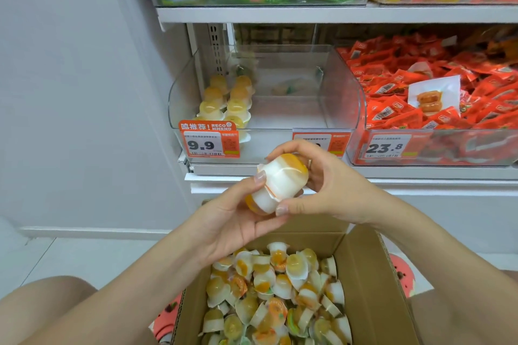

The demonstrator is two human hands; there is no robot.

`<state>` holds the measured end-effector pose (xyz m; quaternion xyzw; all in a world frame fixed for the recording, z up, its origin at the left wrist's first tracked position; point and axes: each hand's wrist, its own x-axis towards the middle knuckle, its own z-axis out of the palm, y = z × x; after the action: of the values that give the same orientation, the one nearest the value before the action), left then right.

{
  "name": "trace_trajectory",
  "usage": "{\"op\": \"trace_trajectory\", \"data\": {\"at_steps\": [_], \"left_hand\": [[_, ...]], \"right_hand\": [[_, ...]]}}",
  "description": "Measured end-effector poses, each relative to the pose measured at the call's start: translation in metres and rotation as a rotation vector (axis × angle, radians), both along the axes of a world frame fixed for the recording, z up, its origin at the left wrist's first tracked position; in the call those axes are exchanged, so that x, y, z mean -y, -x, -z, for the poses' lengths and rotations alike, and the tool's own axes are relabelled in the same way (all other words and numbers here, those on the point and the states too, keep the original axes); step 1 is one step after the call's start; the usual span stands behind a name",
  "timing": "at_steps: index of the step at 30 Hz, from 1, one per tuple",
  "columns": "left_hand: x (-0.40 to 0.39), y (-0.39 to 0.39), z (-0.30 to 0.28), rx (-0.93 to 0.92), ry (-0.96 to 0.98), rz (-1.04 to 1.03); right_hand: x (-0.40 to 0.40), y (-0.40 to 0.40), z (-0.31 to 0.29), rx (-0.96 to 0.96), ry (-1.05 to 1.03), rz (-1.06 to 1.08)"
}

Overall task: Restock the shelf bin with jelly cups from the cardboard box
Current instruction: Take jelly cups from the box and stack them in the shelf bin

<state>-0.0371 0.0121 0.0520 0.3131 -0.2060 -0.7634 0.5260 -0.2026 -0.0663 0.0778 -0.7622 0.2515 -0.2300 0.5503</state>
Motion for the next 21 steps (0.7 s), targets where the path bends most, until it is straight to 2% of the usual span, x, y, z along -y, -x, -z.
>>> {"op": "trace_trajectory", "data": {"at_steps": [8,10,17,18,19,21], "left_hand": [[0.004,-0.005,0.002,0.042,-0.004,0.014],[0.007,-0.006,0.002,0.0,-0.026,-0.006],[0.031,-0.022,-0.014,-0.117,0.046,-0.065],[0.035,-0.026,-0.021,-0.051,0.057,-0.073],[0.039,-0.031,-0.029,0.11,0.064,-0.095],[0.047,-0.047,-0.038,0.6,0.049,-0.236]], "right_hand": [[-0.003,-0.007,-0.01,-0.169,0.122,0.044],[-0.001,-0.011,-0.012,-0.211,0.192,0.092],[0.021,-0.031,-0.027,-0.13,0.188,0.168],[0.029,-0.034,-0.032,-0.1,0.184,0.182],[0.039,-0.039,-0.039,-0.072,0.194,0.215],[0.074,-0.05,-0.05,-0.074,0.256,0.323]]}}
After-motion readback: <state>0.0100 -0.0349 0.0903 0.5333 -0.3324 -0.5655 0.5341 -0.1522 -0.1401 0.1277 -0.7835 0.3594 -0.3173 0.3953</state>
